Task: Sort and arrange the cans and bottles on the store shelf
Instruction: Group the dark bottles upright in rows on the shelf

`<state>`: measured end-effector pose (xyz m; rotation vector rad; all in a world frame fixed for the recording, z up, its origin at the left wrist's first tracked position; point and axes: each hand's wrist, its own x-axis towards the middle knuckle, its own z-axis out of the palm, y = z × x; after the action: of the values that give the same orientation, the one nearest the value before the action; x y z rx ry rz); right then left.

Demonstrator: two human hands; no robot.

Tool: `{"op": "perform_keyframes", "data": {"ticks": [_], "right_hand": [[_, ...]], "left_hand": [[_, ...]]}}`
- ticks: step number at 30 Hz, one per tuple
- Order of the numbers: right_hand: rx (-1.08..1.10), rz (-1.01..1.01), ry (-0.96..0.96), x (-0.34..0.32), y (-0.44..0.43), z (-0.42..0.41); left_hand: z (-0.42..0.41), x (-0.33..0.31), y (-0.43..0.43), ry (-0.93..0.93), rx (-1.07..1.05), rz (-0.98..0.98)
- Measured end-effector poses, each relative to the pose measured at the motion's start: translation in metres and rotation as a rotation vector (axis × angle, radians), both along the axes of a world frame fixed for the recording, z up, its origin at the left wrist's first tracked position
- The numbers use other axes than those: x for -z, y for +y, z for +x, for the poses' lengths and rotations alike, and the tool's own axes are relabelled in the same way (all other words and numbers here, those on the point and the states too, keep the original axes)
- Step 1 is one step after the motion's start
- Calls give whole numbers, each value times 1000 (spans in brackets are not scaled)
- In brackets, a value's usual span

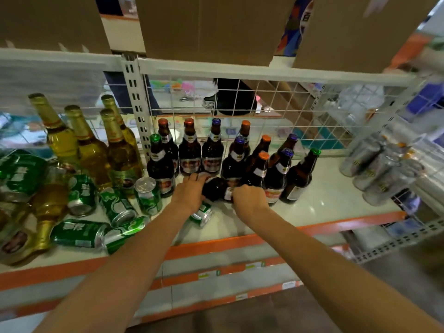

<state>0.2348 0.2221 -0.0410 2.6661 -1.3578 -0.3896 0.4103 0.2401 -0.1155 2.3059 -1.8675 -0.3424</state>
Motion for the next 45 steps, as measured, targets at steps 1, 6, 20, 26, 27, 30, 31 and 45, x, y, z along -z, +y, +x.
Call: {"op": "perform_keyframes", "data": {"ticks": [1,6,20,26,27,30,31,45], "right_hand": [[-3,-10,-16,-11,-2,-1],[-28,-13,-197,-58,-16,-2],[-36,22,-218,-67,-41,20],[-273,-201,-328,-64,-36,22],[-359,-228,-396,-58,-30,24],[-398,-119,-403,-33,-7,31],[-342,-21,-364,-23,0,35],[-22,311,-199,66,-8,116]], "left_hand": [[-1,0,1,-4,-7,-11],[-19,0,15,-111,-40,-78],[-55,-3,8,200,-93,-63],[-12,-4,25,182,-68,-78],[-6,-5,29,162,-77,-87],[8,-11,44,135,-121,-160],[10,-12,49,153,-145,-190],[-11,19,124,402,-230,-102]]}}
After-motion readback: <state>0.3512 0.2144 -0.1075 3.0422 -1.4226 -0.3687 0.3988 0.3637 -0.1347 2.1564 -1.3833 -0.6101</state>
